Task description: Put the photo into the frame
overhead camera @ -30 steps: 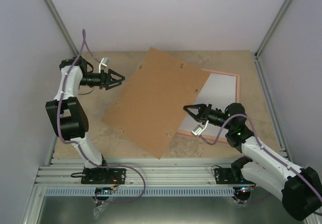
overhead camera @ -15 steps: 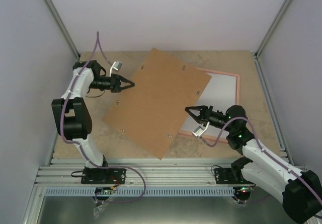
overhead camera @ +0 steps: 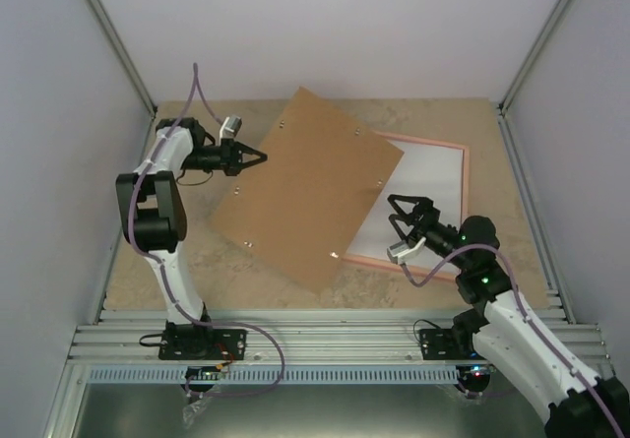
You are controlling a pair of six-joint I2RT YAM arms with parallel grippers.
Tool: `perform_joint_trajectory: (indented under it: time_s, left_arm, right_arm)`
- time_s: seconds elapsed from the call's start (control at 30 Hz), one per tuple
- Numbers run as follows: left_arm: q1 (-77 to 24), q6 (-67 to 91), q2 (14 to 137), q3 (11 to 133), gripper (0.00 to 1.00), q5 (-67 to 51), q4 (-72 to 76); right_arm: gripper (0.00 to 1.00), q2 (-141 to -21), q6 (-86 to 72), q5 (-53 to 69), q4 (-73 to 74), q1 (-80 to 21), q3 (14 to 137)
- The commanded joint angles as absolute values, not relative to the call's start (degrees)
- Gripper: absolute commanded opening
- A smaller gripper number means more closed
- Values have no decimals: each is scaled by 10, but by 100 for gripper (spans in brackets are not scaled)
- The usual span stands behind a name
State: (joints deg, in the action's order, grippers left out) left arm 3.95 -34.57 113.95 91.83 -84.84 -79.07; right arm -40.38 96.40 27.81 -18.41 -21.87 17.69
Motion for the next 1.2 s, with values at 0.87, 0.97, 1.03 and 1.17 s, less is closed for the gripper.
perform_joint_trajectory:
  time_s: [0.87, 0.97, 1.03, 1.17]
  left_arm:
    - [-165, 739, 1059, 612, 0, -536, 510]
    - [-181, 740, 1093, 608, 0, -502, 507]
    - [-191, 765, 1119, 608, 0, -489, 543]
    - [-222, 770, 1163, 629, 0, -470, 555]
  right_arm:
    - [97, -697, 168, 296, 372, 70, 612]
    - [93, -748, 101, 323, 366, 131, 612]
    - [91, -773, 73, 326, 351, 165, 600]
    - [84, -824, 39, 313, 334, 214, 578]
